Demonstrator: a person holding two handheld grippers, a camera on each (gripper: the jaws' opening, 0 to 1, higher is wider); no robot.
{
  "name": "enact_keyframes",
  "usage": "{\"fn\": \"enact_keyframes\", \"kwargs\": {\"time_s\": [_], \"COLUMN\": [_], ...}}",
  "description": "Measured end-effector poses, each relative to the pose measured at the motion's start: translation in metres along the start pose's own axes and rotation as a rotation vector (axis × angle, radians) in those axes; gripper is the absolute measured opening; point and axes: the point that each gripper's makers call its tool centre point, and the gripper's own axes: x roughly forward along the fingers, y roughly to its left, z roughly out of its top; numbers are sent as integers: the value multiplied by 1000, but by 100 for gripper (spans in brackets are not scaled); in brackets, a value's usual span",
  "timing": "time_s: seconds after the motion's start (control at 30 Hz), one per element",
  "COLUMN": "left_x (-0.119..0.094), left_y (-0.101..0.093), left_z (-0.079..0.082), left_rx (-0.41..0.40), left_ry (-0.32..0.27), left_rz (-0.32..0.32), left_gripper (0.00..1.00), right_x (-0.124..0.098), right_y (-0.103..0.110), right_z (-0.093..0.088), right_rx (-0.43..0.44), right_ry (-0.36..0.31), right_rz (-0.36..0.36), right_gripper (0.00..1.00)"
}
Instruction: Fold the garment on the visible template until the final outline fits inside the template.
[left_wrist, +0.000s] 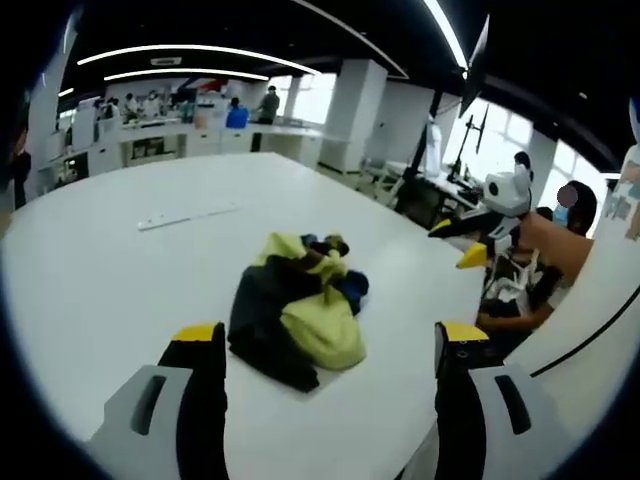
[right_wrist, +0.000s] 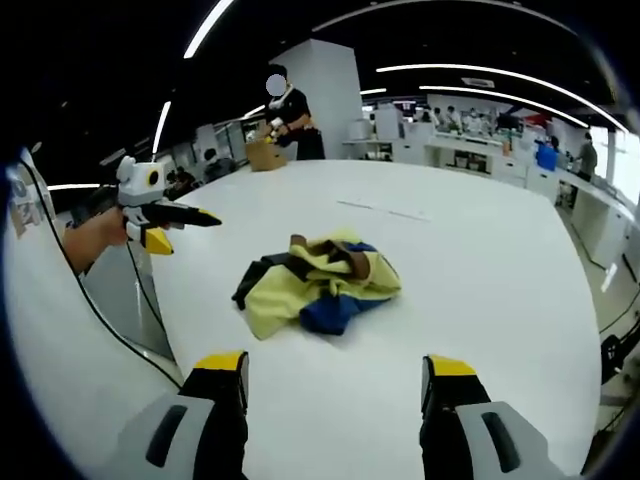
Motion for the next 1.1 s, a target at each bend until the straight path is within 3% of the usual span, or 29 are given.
{"fn": "enact_keyframes", "kwargs": {"time_s": [1.1], "left_x": [1], "left_y": [12], "left_z": [-4], "left_rx": [-1], "left_ry": [11], "left_rz": [10], "left_gripper": [76], "right_x": [15], "right_y": [-2], "right_z": [6], "right_rx": [-20], "right_ry": [17], "right_rz": [28], "right_gripper": [66]}}
